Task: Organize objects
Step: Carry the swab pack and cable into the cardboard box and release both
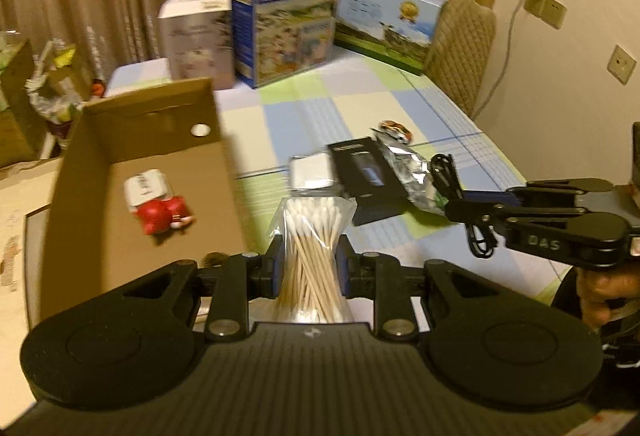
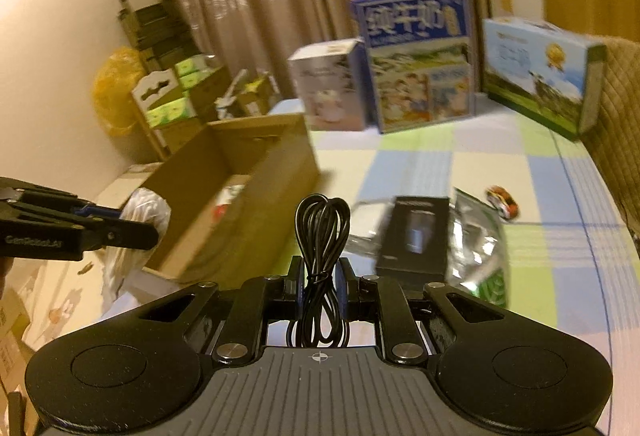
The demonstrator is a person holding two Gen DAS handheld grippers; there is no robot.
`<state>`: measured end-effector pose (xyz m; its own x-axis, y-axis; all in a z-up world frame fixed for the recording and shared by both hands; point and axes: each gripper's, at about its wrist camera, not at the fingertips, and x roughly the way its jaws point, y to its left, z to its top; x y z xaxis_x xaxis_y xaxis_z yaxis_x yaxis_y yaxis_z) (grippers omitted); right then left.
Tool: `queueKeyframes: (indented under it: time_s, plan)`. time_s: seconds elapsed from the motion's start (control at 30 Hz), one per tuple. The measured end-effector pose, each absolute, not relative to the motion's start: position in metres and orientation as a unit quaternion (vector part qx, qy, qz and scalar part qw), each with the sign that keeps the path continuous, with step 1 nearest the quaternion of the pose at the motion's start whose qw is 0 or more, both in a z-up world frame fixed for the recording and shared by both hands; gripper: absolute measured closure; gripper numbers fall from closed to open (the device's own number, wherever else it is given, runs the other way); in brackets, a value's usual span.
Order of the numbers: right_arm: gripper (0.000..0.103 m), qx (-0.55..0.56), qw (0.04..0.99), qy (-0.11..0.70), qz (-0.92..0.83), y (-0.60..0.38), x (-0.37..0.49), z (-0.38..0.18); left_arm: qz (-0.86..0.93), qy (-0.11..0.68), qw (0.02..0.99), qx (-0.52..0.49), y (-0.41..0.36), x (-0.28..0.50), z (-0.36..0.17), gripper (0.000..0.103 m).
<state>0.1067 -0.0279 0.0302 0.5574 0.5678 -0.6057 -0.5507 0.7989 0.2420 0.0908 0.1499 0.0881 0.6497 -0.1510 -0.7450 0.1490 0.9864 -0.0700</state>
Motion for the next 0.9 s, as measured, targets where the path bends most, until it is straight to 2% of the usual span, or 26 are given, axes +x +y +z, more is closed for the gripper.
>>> queueKeyframes:
  time_s: [0.5,0.9]
  plan:
    - [0.09,-0.039,0.858,0.358,0.368,0.05,0.095,0.03,-0.034,0.402,0.915,-0.029,0.221,0.059,0.087,0.082]
    - [0.09,-0.046,0.849,0.362,0.383,0.111,0.131,0.029,-0.01,0.402,0.916,0.008,0.273,0.088,0.096,0.082]
